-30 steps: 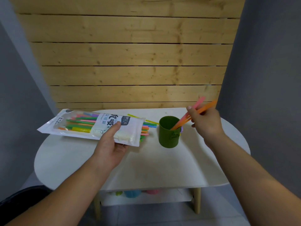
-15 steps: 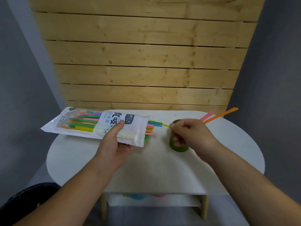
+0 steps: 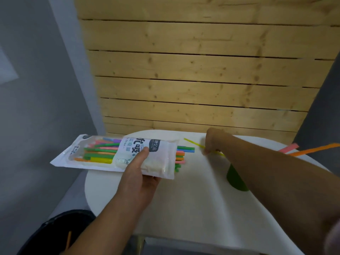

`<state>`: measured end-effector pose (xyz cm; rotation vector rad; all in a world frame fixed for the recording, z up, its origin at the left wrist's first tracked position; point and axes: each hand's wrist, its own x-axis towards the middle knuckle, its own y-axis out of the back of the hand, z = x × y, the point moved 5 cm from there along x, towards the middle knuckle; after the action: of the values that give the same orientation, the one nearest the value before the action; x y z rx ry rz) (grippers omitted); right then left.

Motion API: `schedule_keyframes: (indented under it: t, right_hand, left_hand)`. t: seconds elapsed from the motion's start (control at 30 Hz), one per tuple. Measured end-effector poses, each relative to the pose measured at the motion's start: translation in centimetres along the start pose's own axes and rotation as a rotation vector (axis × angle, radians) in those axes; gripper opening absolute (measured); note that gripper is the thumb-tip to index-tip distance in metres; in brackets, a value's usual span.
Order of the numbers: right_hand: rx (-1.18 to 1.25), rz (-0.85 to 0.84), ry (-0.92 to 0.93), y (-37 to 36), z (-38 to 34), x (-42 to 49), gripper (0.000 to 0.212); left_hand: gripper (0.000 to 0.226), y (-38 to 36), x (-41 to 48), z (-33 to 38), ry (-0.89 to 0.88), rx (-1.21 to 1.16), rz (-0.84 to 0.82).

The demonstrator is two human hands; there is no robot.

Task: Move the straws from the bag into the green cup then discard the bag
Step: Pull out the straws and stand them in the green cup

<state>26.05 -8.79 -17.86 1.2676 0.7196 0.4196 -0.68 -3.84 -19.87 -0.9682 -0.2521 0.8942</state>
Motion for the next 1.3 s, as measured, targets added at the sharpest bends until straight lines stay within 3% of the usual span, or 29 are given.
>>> schedule_keyframes:
  t: [0.1, 0.27, 0.33, 0.47, 0.57, 0.77, 0.9, 1.07, 1.3]
  right_hand:
    - [-0.113, -0.009, 0.029, -0.5, -0.6, 0.3, 0.025]
    - [-0.077, 0.007, 0.171, -1.2, -2.7, 0.1, 0.031]
    - [0.111, 0.059, 0.209, -0.5, -3.1, -0.1, 0.026]
    - [0.783, 0.328, 0.218, 4.7, -2.1, -2.5, 0.005]
    - [1.196, 0.484, 0.207, 7.7, 0.6, -6.5, 0.003]
    - [1.524, 0.667, 0.119, 6.9, 8.2, -15.1, 0.017]
    - [1.625, 0.771, 0.003, 3.3, 12.8, -19.6, 0.012]
    - [1.665, 1.021, -0.113, -0.6, 17.6, -23.0, 0.011]
    - [1.584, 0.898, -0.157, -2.9, 18.1, -21.2, 0.008]
  left_hand:
    - [0.044, 0.4, 0.1, 0.5, -0.005, -0.001, 0.002]
    - [0.035, 0.5, 0.2, 0.8, 0.006, -0.013, 0.012]
    - [0.035, 0.2, 0.1, 0.8, 0.011, -0.016, 0.006]
    - [0.040, -0.7, -0.4, 0.6, 0.013, -0.039, 0.015]
    - [0.041, -1.6, -0.7, 0.0, 0.027, -0.070, 0.028]
    - [0.039, -3.6, -1.8, -1.9, 0.062, -0.065, 0.012]
    - [0.038, -4.5, -2.4, -3.4, 0.077, -0.049, -0.004]
    - [0.036, -5.3, -2.7, -5.1, 0.099, 0.004, -0.043]
    - [0.038, -5.4, -2.9, -6.5, 0.111, 0.063, -0.060]
